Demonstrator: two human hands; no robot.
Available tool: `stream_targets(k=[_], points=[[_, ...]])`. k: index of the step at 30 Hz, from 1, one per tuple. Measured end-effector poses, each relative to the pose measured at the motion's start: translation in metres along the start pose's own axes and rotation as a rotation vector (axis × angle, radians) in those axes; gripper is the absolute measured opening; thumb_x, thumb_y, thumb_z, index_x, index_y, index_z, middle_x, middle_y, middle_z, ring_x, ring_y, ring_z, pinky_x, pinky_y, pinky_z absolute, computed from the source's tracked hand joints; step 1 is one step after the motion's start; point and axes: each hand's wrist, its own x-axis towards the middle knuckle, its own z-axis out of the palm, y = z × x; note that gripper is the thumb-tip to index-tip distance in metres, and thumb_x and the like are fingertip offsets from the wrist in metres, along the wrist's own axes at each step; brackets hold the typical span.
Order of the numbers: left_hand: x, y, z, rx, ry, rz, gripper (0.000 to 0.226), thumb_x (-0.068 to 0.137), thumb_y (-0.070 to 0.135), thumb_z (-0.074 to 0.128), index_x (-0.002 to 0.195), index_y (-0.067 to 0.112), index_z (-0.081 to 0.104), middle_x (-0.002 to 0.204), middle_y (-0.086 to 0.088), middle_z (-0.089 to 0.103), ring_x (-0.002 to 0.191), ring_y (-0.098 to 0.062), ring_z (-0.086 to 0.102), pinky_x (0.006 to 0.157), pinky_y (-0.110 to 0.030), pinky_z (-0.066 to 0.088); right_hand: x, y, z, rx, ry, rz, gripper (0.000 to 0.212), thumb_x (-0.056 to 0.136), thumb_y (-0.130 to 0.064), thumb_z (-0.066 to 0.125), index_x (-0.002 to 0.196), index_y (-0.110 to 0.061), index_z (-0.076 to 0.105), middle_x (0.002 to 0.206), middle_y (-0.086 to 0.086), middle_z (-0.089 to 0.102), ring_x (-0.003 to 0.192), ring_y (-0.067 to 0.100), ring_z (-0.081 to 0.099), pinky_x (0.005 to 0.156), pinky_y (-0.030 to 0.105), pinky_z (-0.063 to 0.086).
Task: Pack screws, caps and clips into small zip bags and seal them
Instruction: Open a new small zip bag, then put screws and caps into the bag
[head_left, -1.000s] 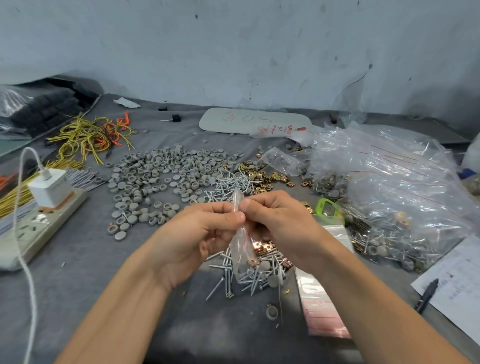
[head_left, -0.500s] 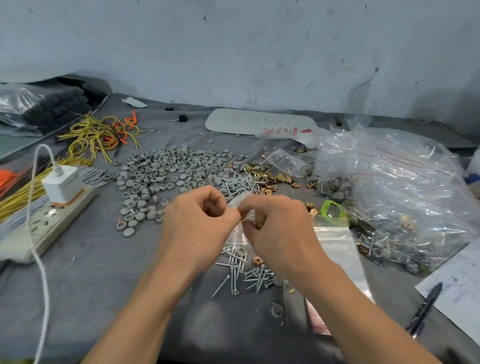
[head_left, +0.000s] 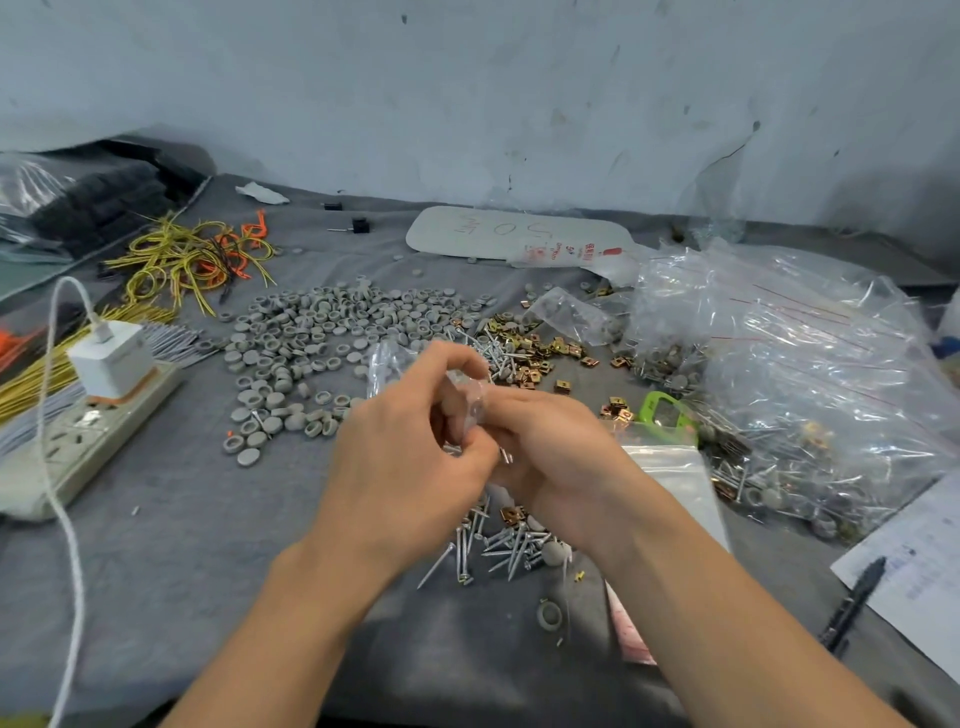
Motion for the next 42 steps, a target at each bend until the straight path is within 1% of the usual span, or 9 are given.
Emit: stream_targets(k=[6,11,18,23,29,32,35,39,42], points=[[0.003,-0.007,-0.008,-0.019,-0.034,-0.004,0.042,0.070,0.017,0.063,0.103,0.042,0.056,0.071,0.007,0.057,0.064,-0.011,0.057,0.057,-0.018,0.042,0.002,0.000,0.009,0.040,-0.075,0.019,0.036,0.096,0.013,0.046,0.090,-0.010,0.074,0.080,0.004,0.074,0.072,0.013,0.071,0.064,0.024,0.058],[0.000,-0.009,-0.010,-0.008,-0.049,0.007,0.038,0.068,0.015,0.063,0.097,0.039,0.056,0.069,0.004,0.056,0.061,-0.014,0.054,0.055,-0.019,0.039,0.006,0.008,0.009,-1.022,0.330,-0.287,0.043,0.083,-0.006,0.068,0.056,-0.036,0.053,0.053,-0.017,0.053,0.054,-0.004,0.050,0.050,0.010,0.035],[0.000,-0.018,-0.012,-0.009,0.032,-0.075,0.038,0.070,0.022,0.061,0.100,0.045,0.057,0.074,0.010,0.059,0.064,-0.011,0.057,0.058,-0.018,0.041,0.020,0.009,0.016,-0.587,0.277,-0.180,0.059,0.081,0.021,0.060,0.059,-0.031,0.077,0.093,0.014,0.071,0.080,0.028,0.067,0.065,0.036,0.060],[-0.004,-0.015,-0.015,0.092,0.089,-0.005,0.034,0.070,0.019,0.062,0.097,0.039,0.060,0.067,0.008,0.052,0.065,-0.010,0.052,0.061,-0.022,0.040,0.019,0.013,0.026,-0.953,0.394,-0.359,0.042,0.075,0.003,0.069,0.051,-0.029,0.056,0.074,-0.010,0.050,0.065,0.004,0.048,0.058,0.011,0.038],[-0.006,-0.016,-0.025,0.073,0.061,0.079,0.036,0.075,0.014,0.062,0.104,0.035,0.064,0.073,0.012,0.052,0.073,-0.003,0.052,0.068,-0.013,0.038,0.023,0.017,0.037,-0.628,0.361,-0.447,0.018,0.084,-0.004,0.073,0.072,-0.016,0.077,0.069,0.002,0.072,0.069,0.023,0.066,0.064,0.041,0.055],[-0.006,-0.022,-0.036,0.044,0.059,0.052,0.051,0.069,0.015,0.066,0.114,0.038,0.061,0.089,0.015,0.058,0.086,-0.005,0.058,0.077,-0.009,0.040,0.023,0.014,0.044,-0.442,0.374,-0.393,0.008,0.080,-0.020,0.087,0.083,-0.021,0.080,0.067,-0.003,0.073,0.060,0.021,0.062,0.058,0.041,0.057],[-0.004,-0.040,-0.048,0.165,0.022,0.025,0.079,0.061,0.010,0.068,0.134,0.037,0.053,0.139,0.019,0.049,0.128,-0.002,0.047,0.107,-0.007,0.028,0.030,0.013,0.047,-0.594,0.334,-0.359,0.043,0.071,-0.029,0.093,0.110,-0.031,0.074,0.086,-0.014,0.073,0.074,0.003,0.067,0.071,0.025,0.057],[-0.004,-0.056,-0.050,0.363,-0.104,0.024,0.105,0.057,0.007,0.081,0.152,0.030,0.042,0.165,0.004,0.030,0.153,-0.017,0.025,0.125,-0.036,0.023,0.037,0.017,0.060,-0.839,0.159,-0.367,0.040,0.088,-0.036,0.077,0.126,-0.030,0.067,0.118,-0.010,0.064,0.107,0.006,0.061,0.095,0.029,0.050],[-0.005,-0.064,-0.052,0.420,-0.123,0.029,0.093,0.062,0.016,0.082,0.148,0.026,0.049,0.151,0.002,0.052,0.147,-0.017,0.037,0.125,-0.045,0.022,0.039,0.023,0.071,-0.881,0.069,-0.388,0.026,0.092,-0.026,0.072,0.117,-0.025,0.076,0.130,-0.014,0.056,0.121,0.001,0.053,0.108,0.031,0.043]])
